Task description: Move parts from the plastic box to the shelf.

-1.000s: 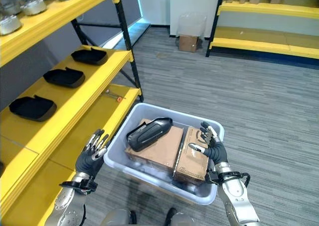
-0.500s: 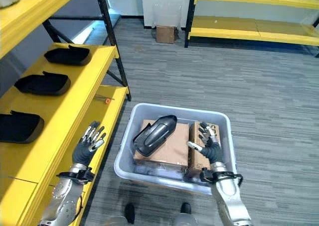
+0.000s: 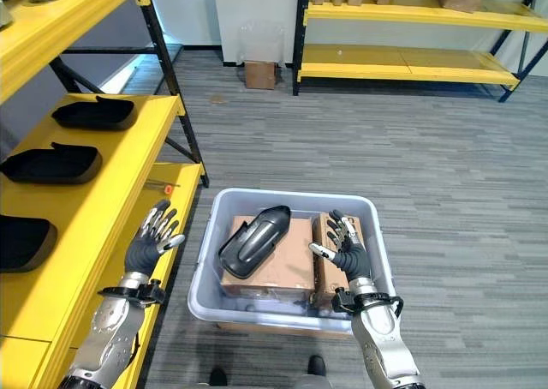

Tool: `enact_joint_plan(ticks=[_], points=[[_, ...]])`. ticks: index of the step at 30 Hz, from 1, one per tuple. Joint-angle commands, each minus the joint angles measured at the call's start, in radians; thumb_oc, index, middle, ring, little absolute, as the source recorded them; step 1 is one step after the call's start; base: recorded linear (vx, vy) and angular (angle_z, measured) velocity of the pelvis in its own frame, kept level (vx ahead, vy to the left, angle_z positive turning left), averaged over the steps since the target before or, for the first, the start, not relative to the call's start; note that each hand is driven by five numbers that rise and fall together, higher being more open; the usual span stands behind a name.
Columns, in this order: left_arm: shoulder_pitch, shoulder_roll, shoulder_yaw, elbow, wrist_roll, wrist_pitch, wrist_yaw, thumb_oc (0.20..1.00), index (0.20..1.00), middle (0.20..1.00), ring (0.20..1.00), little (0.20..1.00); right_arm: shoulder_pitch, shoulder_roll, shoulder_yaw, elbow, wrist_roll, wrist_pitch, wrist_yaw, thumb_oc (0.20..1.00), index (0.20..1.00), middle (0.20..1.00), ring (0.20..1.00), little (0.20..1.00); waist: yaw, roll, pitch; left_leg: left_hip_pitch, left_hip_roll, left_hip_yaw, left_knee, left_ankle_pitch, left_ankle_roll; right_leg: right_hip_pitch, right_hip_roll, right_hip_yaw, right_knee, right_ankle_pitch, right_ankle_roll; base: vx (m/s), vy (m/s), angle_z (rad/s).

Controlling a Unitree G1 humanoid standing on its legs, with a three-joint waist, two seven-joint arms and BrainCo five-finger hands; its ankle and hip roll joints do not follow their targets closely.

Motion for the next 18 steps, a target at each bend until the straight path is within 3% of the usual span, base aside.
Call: enact_joint_plan(ticks=[1,6,9,18], points=[[-0.159,0.056,-0.002,-0.035,0.103,-0.102,0.078,1.000,1.000,1.000,1.000,1.000,-0.099,-0.025,-0.005,-0.074,-0.004,-0.078,-0.030,1.000,1.000,1.000,1.000,1.000,-0.003,-0.025,0.065,-0.053,0.114,-0.026,0.015,0.068,-0.046,-0.055,-0.056,0.022,0.061,0.111,0.046,-0.14,-0.082,0.00],[-0.261,0.071,-0.023,-0.008,0.217,-0.130,0.182,1.000,1.000,1.000,1.000,1.000,-0.158,-0.048,0.013,-0.104,-0.022,-0.106,-0.065,1.000,1.000,1.000,1.000,1.000,-0.030,0.000,0.125,-0.144,0.134,-0.008,0.005,0.101,-0.069,-0.168,-0.043,0.033,0.057,0.123,0.044,-0.10,-0.041,-0.09],[-0.362,0.087,-0.037,0.041,0.369,-0.138,0.308,1.000,1.000,1.000,1.000,1.000,-0.199,-0.059,0.025,-0.110,-0.046,-0.128,-0.105,1.000,1.000,1.000,1.000,1.000,-0.052,0.011,0.172,-0.209,0.141,0.011,0.005,0.113,-0.078,-0.248,-0.037,0.056,0.046,0.142,0.047,-0.06,-0.020,-0.18],[-0.475,0.104,-0.033,0.122,0.562,-0.098,0.492,1.000,1.000,1.000,1.000,1.000,-0.234,-0.066,0.031,-0.135,-0.049,-0.170,-0.148,1.000,1.000,1.000,1.000,1.000,-0.081,-0.004,0.262,-0.242,0.148,0.053,0.005,0.117,-0.083,-0.319,-0.028,0.102,0.047,0.164,0.052,-0.03,-0.026,-0.20]])
